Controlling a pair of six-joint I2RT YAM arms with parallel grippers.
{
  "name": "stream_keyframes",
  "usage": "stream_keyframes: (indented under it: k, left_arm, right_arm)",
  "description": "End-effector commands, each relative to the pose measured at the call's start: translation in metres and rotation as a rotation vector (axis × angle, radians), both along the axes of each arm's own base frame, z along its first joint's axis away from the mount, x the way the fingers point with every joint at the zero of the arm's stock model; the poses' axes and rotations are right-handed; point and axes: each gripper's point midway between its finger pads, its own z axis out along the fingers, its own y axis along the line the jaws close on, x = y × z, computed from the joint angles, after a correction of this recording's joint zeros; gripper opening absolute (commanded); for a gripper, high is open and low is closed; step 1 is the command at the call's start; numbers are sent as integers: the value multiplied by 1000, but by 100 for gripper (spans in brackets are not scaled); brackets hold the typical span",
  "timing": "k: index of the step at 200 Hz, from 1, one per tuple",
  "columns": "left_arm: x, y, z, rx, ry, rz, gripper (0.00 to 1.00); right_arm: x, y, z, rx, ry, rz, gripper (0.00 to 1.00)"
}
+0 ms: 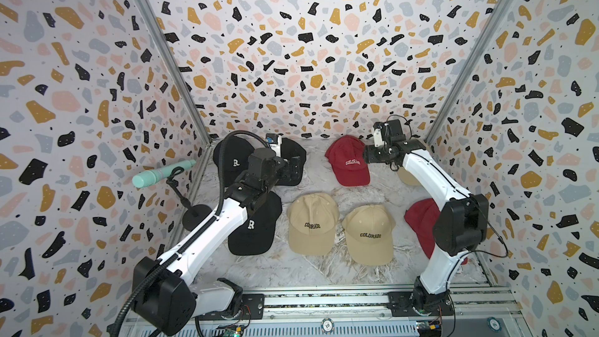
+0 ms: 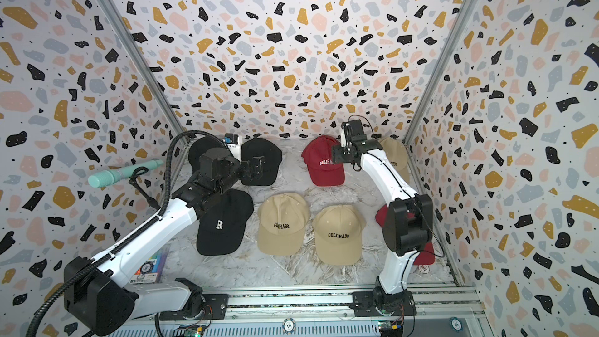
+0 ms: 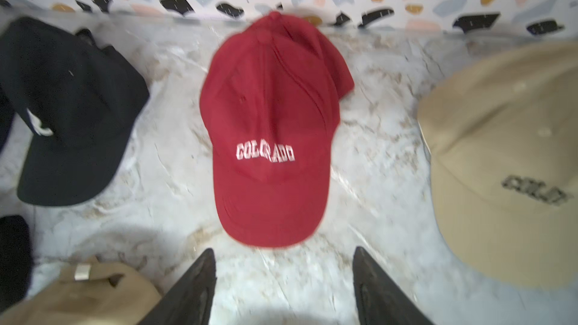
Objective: Stack the baseball caps by color
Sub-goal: Move the baseball cap to the center of the board, then pick up the baseball cap from the center of the board.
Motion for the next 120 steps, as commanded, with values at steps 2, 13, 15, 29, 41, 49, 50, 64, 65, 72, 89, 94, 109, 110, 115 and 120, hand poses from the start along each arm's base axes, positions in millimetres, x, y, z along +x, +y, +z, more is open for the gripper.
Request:
stream_keyframes:
  k: [2, 13, 15, 29, 41, 49, 50, 64, 65, 72, 89, 94, 109, 110, 115, 120]
  left_arm:
    - [-15, -27, 7, -55, -2, -111, 100]
    - [-19, -35, 8, -56, 2, -135, 100]
    - [-20, -36, 9, -57, 1, -139, 100]
    - [-27, -45, 10, -63, 2, -173, 100]
    - [-35, -57, 8, -65, 8, -211, 100]
    - [-42, -67, 6, -65, 12, -249, 100]
    - [-43, -68, 6, -64, 13, -254, 100]
    - [-58, -90, 2, -62, 17, -331, 100]
    - [-60, -91, 2, -62, 18, -337, 100]
    - [-68, -102, 0, -57, 18, -379, 100]
    - [-86, -123, -7, -53, 21, -456, 100]
    - [-88, -127, -9, -52, 25, -469, 100]
    - [-92, -138, -11, -36, 35, -494, 100]
    - [-92, -138, -10, -35, 34, -495, 100]
    - [-90, -141, -9, -29, 34, -496, 100]
    - [-89, -144, -7, -27, 28, -500, 100]
  right_arm:
    - [-28, -31, 13, -44, -32, -77, 70]
    - [-43, -44, 14, -53, -31, -111, 70]
    - [-46, -47, 13, -55, -28, -118, 70]
    - [-66, -67, 14, -69, -26, -173, 70]
    - [-83, -86, 14, -83, -19, -228, 70]
    - [-95, -99, 14, -89, -15, -265, 70]
    - [-96, -101, 13, -91, -13, -269, 70]
    - [-116, -122, 12, -97, -8, -338, 70]
    - [-117, -123, 12, -97, -8, -343, 70]
    - [-126, -132, 11, -99, -8, -371, 70]
    - [-144, -152, 8, -103, -15, -442, 71]
    - [-148, -156, 6, -101, -16, -459, 71]
    - [-158, -172, 1, -93, -18, -518, 71]
    - [-158, -173, 0, -93, -17, -521, 71]
    - [-161, -178, -2, -97, -16, -539, 71]
    - [-163, -183, -4, -97, -19, -557, 71]
